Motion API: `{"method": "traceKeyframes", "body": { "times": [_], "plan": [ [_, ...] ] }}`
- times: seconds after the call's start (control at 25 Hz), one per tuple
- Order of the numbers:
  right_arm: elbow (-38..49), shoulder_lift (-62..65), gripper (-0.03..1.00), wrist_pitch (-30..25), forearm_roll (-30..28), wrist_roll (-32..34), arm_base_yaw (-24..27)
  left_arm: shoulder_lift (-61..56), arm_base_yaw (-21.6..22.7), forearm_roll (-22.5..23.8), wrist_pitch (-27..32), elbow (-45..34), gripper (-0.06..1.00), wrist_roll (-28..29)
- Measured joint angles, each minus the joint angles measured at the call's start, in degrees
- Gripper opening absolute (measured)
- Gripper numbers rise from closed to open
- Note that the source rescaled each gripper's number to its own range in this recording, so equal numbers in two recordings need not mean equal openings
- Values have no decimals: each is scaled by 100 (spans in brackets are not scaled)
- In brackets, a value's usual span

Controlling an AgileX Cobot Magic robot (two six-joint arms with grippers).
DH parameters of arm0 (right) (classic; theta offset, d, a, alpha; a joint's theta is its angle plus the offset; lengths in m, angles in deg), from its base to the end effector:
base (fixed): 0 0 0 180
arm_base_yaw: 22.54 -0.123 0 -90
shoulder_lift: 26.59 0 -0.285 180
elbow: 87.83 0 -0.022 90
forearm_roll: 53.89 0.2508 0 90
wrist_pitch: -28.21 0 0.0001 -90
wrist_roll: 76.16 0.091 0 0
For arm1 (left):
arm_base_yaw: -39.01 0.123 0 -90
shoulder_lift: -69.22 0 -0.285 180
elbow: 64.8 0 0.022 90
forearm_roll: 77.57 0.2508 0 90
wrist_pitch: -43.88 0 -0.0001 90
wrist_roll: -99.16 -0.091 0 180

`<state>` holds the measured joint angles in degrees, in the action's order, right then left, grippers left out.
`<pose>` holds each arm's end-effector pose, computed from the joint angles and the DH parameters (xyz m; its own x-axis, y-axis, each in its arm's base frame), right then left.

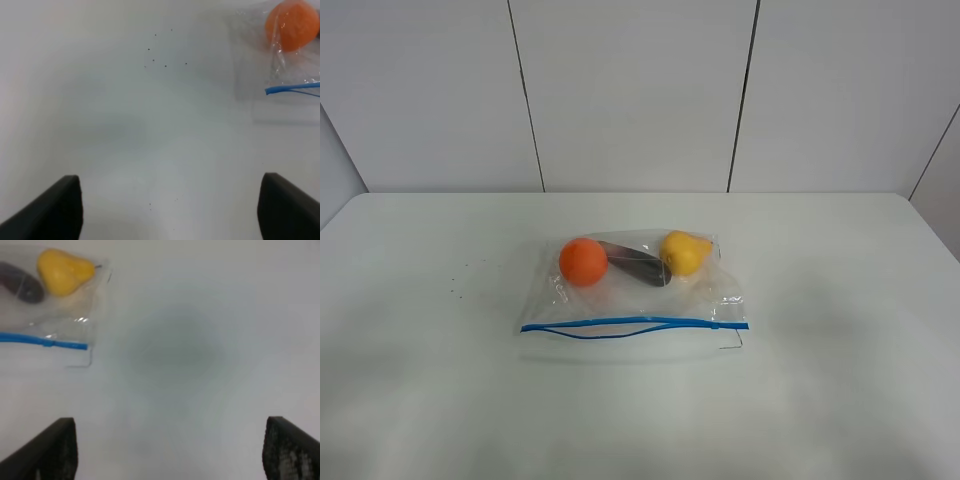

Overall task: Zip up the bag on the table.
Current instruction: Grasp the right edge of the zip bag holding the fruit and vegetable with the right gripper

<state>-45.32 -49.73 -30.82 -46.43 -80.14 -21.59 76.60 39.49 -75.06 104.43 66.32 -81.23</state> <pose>0.0320 0.0096 0.3072 -0.5657 0.0072 -0.8246 -0.0765 0.9952 0.0612 -0.0052 0.0034 0.2761 -0.4517 0.0245 -0.8918 -0.0296 0.9987 0.0425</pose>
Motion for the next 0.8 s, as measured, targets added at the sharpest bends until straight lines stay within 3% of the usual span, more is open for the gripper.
{"method": "traceKeyframes", "body": {
  "times": [0.4, 0.8],
  "plan": [
    [-1235, -3983, 84, 112, 671, -322, 0, 0, 0, 0, 0, 0, 92, 0],
    [-1413, -6949, 84, 1285, 892, -880, 0, 0, 0, 0, 0, 0, 92, 0]
  ]
}}
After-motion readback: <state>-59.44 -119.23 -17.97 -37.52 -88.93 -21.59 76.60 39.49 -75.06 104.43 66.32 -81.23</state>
